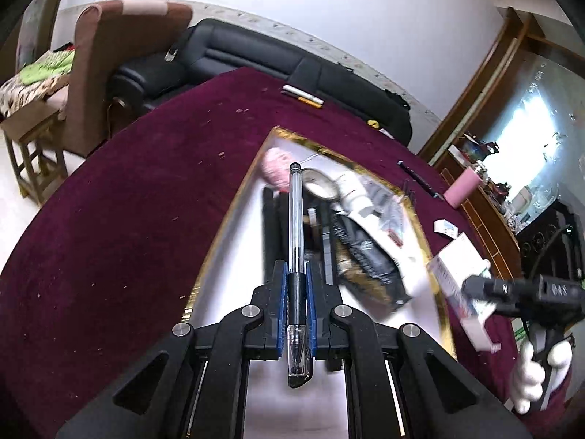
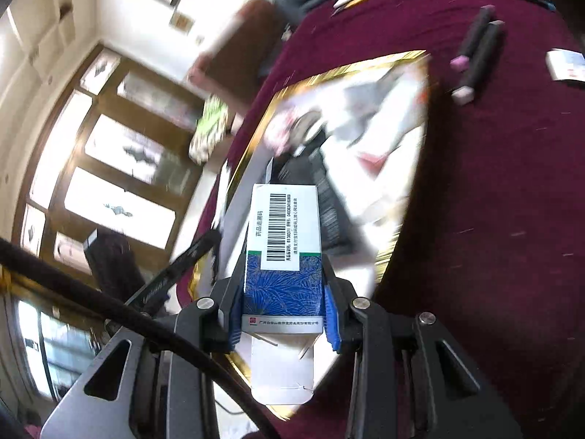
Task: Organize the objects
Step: 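Carry the pen and medicine box over the tray and open both grippers, then move both open grippers back toward the items on the carpet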
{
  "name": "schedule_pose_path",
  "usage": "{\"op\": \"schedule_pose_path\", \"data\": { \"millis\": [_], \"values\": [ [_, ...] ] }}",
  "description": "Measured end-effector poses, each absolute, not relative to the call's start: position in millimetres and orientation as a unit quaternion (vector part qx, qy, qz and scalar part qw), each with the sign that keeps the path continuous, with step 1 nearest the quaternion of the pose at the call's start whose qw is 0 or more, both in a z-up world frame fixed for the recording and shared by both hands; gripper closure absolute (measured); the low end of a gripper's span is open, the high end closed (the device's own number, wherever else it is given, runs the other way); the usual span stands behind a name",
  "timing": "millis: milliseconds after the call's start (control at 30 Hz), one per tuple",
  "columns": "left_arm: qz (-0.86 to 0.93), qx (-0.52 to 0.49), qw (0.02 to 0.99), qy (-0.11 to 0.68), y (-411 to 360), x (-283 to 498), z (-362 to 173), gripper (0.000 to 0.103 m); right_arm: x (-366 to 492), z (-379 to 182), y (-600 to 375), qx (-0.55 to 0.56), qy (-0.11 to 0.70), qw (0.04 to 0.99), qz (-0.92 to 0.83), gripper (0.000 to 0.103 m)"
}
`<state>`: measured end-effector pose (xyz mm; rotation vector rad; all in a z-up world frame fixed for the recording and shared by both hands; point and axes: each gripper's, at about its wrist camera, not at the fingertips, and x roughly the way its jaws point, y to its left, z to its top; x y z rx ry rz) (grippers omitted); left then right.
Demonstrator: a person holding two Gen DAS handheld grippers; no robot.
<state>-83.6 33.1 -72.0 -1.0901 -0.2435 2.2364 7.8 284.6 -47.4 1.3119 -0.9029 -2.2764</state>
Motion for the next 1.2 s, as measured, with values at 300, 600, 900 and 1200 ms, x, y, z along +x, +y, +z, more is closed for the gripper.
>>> {"op": "schedule_pose_path", "data": {
  "millis": [300, 600, 900, 1200],
  "values": [
    [0.848, -0.421, 0.312, -0.083, 18, -78, -77, 0.096, -5, -77, 222, 0.514, -0.242, 0.178, -0.803, 0.069],
    [0.858, -0.378, 0.331, -0.105, 4, -64, -53, 0.062, 12, -60, 222, 0.501, -0.204, 0.154, -0.826, 0.060],
    [0.856, -0.324, 0.377, -0.137, 2, -45, -18, 0.042, 55, -47, 287, 0.436, -0.275, 0.127, -0.847, 0.056],
    [0.783, -0.337, 0.507, -0.129, 82, -22, -3, 0.041, 159, -53, 451, 0.362, -0.364, -0.050, -0.857, 0.056]
  ]
}}
